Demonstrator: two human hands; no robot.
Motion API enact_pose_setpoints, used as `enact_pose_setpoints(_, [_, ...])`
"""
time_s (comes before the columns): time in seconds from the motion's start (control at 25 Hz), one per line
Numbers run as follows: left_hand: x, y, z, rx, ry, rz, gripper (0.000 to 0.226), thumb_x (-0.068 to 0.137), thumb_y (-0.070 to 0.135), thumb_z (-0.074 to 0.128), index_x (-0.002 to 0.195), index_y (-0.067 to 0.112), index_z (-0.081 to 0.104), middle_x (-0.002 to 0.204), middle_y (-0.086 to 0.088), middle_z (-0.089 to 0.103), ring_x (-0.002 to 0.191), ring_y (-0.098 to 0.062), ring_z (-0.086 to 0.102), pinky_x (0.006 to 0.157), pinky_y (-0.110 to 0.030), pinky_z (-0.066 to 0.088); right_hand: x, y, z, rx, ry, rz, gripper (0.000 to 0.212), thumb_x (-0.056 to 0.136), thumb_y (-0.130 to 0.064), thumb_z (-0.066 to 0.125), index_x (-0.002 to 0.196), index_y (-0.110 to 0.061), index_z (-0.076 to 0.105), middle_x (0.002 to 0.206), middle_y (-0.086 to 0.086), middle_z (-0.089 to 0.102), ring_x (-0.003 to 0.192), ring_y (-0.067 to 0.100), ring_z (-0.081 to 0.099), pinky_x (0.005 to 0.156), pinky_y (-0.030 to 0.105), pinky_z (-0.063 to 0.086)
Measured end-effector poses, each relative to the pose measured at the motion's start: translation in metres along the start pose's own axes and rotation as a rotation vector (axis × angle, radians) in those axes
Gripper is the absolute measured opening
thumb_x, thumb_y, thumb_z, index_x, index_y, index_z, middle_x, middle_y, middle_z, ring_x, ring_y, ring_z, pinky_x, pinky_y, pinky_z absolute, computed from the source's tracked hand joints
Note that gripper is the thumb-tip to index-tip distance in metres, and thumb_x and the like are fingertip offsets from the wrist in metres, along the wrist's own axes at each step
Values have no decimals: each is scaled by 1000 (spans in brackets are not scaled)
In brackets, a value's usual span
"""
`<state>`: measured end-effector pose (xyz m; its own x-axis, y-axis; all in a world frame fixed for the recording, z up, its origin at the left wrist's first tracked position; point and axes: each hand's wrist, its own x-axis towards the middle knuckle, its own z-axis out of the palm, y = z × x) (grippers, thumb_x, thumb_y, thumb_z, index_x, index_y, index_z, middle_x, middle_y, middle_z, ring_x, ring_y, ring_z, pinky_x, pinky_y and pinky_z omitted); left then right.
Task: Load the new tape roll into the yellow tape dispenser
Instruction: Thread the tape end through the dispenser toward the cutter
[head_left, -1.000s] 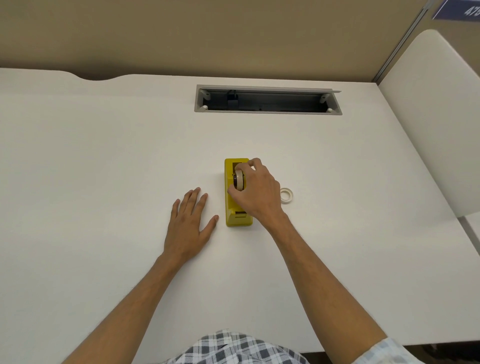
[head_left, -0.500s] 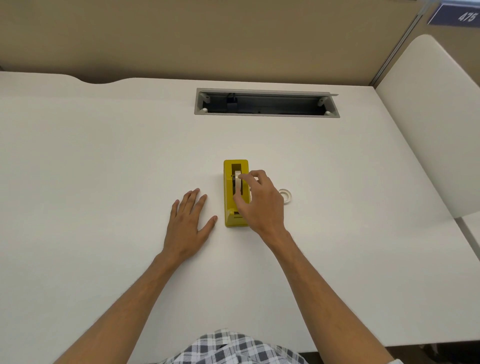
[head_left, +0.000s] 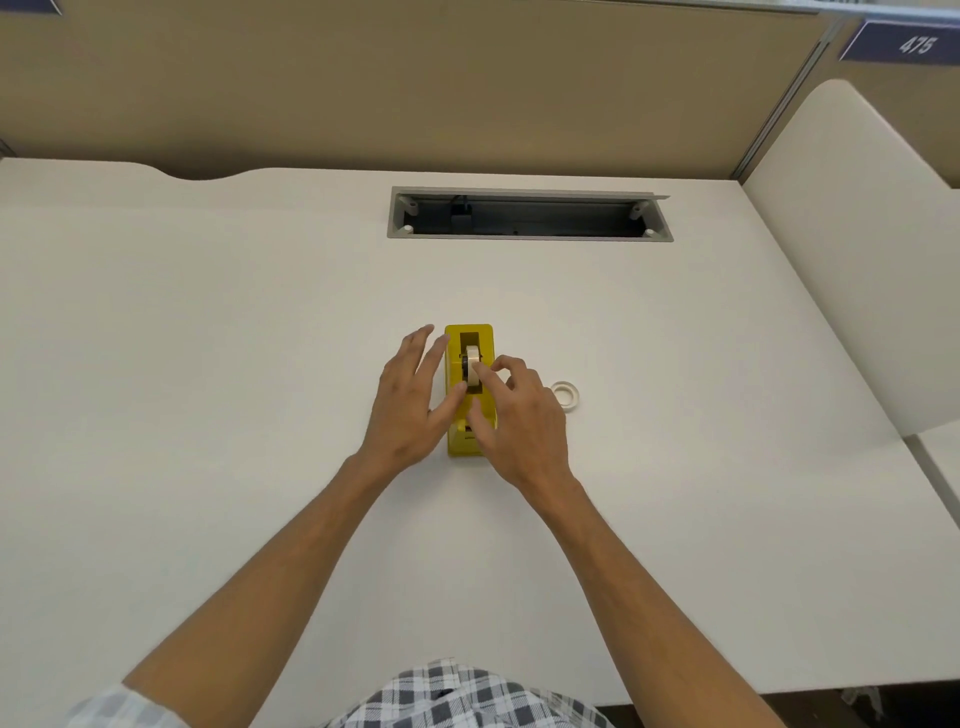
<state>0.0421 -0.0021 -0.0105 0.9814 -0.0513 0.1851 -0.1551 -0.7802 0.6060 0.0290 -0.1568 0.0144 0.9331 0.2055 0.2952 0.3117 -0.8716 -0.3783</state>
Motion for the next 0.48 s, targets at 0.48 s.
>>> enact_pose_setpoints(0.48, [21, 5, 4, -173, -10, -6, 44, 87, 37, 67, 128, 25, 56, 156, 1, 29, 147, -17, 18, 115, -47, 26, 4, -1, -1, -35, -22, 19, 34, 88, -22, 56, 122, -20, 57, 124, 6, 55, 98, 24, 56, 69, 37, 48])
